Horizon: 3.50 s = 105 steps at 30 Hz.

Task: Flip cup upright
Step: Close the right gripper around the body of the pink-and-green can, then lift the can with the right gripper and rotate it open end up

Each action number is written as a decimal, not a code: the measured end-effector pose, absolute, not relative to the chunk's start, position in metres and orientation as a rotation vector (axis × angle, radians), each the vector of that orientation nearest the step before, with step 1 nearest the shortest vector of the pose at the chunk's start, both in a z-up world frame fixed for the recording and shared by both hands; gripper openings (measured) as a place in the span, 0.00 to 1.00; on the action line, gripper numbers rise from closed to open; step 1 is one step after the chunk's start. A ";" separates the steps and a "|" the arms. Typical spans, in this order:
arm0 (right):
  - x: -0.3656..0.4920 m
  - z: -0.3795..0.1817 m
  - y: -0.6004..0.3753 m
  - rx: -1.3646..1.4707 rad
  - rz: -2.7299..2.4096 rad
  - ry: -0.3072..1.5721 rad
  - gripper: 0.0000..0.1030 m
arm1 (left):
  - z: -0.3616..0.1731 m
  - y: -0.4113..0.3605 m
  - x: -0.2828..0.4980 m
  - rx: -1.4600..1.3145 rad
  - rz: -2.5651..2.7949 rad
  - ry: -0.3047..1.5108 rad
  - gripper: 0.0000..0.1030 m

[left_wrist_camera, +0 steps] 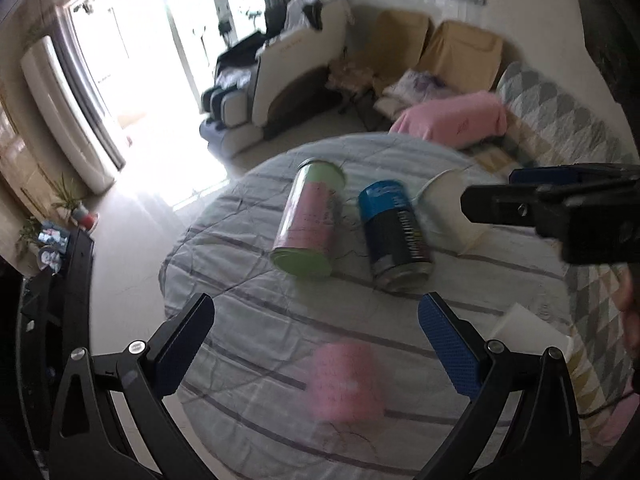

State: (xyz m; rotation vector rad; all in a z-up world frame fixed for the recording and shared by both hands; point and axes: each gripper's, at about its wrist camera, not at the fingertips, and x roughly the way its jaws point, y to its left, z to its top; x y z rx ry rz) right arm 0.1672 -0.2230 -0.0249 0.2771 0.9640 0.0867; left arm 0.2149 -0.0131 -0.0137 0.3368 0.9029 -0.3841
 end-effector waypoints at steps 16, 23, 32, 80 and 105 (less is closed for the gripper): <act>0.333 -0.095 -0.224 0.651 0.081 1.303 0.80 | -0.056 -0.020 0.312 0.316 -0.399 1.069 1.00; 0.365 -0.121 -0.225 0.711 0.056 1.370 0.80 | -0.068 -0.022 0.335 0.331 -0.386 1.080 1.00; 0.392 -0.145 -0.220 0.713 0.060 1.451 0.80 | -0.085 -0.026 0.355 0.280 -0.399 1.113 1.00; 0.365 -0.130 -0.206 0.650 0.227 1.341 0.70 | -0.090 -0.046 0.296 0.323 -0.478 0.973 0.69; 0.329 -0.105 -0.148 0.413 0.329 1.225 0.68 | -0.106 0.042 0.251 0.046 -0.462 1.001 0.72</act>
